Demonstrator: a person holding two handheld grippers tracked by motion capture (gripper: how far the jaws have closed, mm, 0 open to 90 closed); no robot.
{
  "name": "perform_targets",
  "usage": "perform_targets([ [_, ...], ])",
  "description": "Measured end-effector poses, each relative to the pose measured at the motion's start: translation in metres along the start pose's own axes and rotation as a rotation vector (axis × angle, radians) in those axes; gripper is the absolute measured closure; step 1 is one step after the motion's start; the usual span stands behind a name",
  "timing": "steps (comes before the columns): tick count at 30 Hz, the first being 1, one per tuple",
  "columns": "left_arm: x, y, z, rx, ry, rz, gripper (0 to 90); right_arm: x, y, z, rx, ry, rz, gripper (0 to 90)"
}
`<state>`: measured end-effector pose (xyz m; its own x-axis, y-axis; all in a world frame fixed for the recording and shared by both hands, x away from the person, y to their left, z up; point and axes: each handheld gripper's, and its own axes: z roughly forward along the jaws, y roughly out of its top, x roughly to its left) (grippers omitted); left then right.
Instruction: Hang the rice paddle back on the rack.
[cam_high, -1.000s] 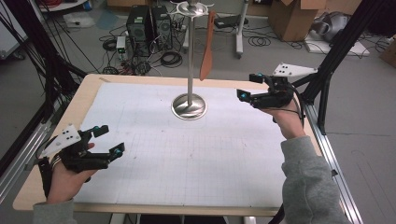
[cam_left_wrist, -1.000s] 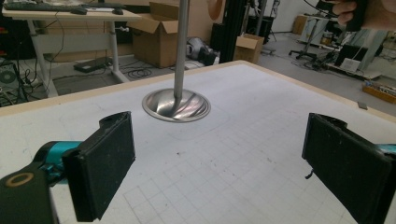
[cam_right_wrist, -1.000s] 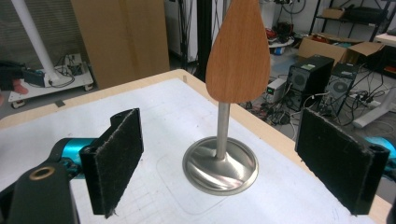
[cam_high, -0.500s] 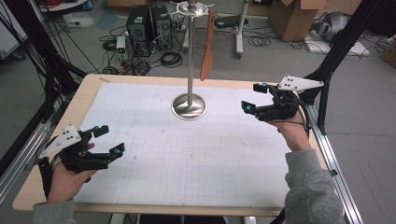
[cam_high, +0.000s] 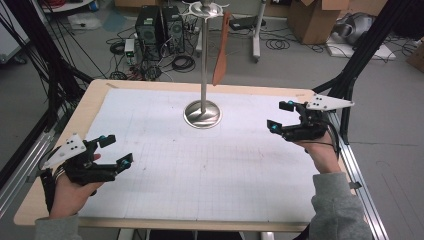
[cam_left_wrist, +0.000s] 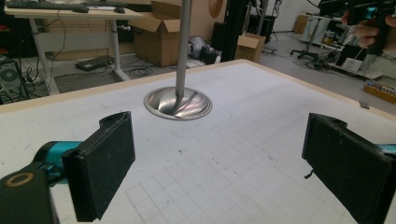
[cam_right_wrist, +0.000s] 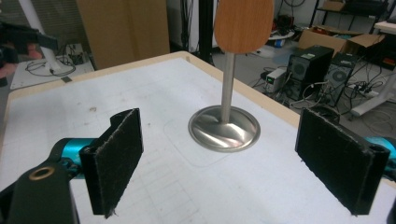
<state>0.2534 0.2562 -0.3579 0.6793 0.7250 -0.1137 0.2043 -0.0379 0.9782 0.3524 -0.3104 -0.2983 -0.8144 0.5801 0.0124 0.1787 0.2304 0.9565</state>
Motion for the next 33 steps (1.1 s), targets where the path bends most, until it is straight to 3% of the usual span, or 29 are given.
perform_targets([
  [10,0.0,-0.001,0.0,0.001,-0.005,0.0,9.8,0.008,-0.017,-0.013,-0.019,0.019,0.005,14.0],
  [19,0.0,-0.002,0.002,0.002,0.002,-0.001,9.7,0.01,-0.038,-0.02,-0.04,0.024,0.045,13.9],
  [24,0.0,-0.002,0.001,-0.002,0.005,-0.004,9.8,0.009,-0.05,-0.028,-0.044,0.003,0.061,13.9],
  [27,0.001,-0.003,0.001,0.003,0.003,-0.006,9.8,0.012,-0.056,-0.034,-0.006,-0.049,0.032,13.9],
  [33,0.003,-0.006,0.003,0.011,0.008,-0.019,9.8,0.014,-0.065,-0.044,-0.019,-0.056,0.036,13.9],
])
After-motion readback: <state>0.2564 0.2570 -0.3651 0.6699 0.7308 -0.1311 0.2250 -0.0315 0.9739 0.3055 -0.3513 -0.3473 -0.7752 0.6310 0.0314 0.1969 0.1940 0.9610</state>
